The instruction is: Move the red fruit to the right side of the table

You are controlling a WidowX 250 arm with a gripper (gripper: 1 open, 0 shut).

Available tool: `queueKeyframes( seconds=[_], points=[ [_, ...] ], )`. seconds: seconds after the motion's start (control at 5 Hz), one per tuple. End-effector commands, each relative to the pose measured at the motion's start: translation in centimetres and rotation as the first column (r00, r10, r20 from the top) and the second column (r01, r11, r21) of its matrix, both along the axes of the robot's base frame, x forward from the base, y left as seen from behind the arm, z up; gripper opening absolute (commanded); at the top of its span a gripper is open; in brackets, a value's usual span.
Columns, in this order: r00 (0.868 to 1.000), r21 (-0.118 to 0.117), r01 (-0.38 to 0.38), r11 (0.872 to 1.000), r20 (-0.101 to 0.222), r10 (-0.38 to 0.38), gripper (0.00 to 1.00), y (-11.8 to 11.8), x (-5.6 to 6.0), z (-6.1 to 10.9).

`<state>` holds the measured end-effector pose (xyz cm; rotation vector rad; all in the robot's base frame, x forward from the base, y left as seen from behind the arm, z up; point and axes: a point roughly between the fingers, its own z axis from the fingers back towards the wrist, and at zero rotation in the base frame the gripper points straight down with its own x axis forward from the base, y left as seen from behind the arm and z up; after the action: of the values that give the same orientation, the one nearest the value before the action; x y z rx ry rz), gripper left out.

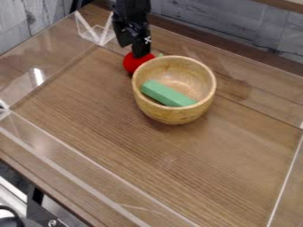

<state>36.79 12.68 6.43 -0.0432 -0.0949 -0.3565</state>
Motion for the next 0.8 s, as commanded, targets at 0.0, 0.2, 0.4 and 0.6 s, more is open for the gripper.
queueKeyframes(
  seconds=[0.0, 0.2, 0.4, 0.6],
  points=[
    [0.999, 0.025, -0.034, 0.999, 0.042, 0.033, 1.0, -1.1, 0.9, 0.4],
    [0.996, 0.026, -0.085, 0.996, 0.033, 0.084, 0.0, -2.1, 0.4, -0.7],
    [0.994, 0.029, -0.093, 0.995, 0.055, 0.091, 0.0, -1.8, 0.4, 1.2],
    [0.991, 0.033, -0.107, 0.994, 0.088, 0.104, 0.0, -1.6, 0.6, 3.7]
  ],
)
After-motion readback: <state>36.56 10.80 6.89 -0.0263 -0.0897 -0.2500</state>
